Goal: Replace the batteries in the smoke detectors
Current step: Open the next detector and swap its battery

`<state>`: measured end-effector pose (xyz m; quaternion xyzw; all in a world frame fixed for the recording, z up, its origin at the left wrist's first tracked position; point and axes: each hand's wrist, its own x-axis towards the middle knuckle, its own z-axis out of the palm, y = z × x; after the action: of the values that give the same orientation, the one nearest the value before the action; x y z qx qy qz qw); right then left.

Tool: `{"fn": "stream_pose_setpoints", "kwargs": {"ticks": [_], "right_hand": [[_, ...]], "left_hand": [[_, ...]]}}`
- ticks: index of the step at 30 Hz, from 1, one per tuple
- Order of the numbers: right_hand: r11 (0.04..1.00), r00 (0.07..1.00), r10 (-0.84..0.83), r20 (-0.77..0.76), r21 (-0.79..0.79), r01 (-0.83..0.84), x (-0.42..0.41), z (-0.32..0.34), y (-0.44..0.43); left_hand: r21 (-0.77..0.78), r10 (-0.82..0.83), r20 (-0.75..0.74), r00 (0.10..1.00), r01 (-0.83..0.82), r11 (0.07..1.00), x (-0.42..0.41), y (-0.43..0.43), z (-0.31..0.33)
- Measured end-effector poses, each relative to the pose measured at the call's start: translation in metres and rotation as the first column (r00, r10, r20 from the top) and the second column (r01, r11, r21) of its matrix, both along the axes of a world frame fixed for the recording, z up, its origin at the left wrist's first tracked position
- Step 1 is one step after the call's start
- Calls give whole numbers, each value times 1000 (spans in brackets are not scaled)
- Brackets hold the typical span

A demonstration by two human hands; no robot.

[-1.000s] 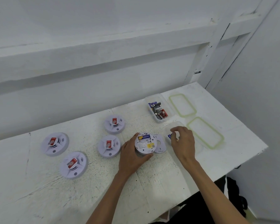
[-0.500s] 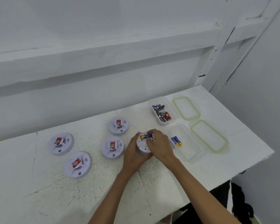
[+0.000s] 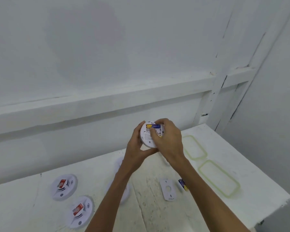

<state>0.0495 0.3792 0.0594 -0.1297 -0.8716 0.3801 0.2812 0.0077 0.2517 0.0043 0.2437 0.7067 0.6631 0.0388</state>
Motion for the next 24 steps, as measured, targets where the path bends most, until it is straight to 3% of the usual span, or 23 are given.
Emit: {"fn": "stream_pose_setpoints", "kwargs": {"ticks": [13, 24], "right_hand": [[997, 984, -63, -164, -43, 57, -19, 66, -5], [986, 983, -122, -135, -128, 105, -29, 81, -3]], "left_hand": [[106, -60, -39, 997, 64, 992, -19, 4, 77], [92, -38, -123, 992, 49, 995, -13, 15, 92]]}}
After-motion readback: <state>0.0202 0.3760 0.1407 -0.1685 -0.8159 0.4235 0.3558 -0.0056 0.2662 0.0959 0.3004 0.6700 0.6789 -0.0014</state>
